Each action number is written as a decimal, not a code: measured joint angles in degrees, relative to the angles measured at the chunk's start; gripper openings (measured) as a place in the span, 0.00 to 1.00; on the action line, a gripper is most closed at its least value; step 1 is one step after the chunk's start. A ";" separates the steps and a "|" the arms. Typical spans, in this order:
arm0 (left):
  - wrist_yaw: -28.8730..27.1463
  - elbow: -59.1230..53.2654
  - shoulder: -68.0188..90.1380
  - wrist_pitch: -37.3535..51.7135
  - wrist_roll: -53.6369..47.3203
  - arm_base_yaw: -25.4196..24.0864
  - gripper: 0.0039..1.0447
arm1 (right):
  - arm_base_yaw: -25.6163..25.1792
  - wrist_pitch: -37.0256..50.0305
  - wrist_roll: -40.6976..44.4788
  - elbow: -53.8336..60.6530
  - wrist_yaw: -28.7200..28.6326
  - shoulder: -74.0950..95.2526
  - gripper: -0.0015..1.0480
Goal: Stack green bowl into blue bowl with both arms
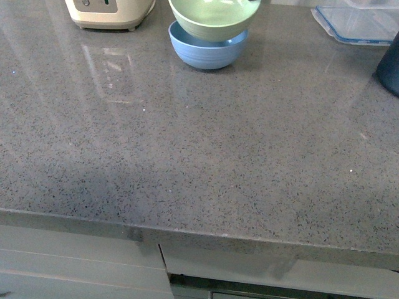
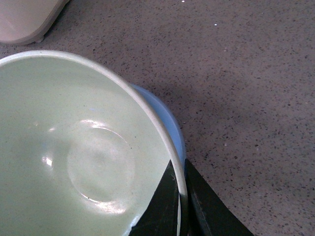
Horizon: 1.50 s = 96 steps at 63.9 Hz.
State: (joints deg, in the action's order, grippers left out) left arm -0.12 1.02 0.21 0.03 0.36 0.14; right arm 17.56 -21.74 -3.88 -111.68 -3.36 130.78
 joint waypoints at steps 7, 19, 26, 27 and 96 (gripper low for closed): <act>0.00 0.00 0.00 0.00 0.02 0.00 0.94 | 1.07 -1.29 0.26 -3.50 0.07 2.64 0.01; 0.00 0.00 0.00 0.00 0.02 0.02 0.94 | 2.60 -2.05 0.74 -6.80 -0.42 4.79 0.01; 0.00 0.00 0.00 0.00 0.00 0.00 0.94 | 3.08 -2.14 0.70 -7.58 -0.85 4.98 0.08; 0.00 0.00 0.00 0.00 0.02 0.00 0.94 | 3.15 -2.16 0.68 -7.67 -0.94 4.98 0.11; 0.00 0.00 0.00 0.00 0.00 0.00 0.94 | -4.90 5.49 -1.44 17.44 -1.73 -14.38 0.90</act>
State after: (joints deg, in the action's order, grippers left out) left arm -0.12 1.02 0.21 0.03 0.36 0.14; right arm 12.67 -16.25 -5.32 -94.24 -5.08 116.40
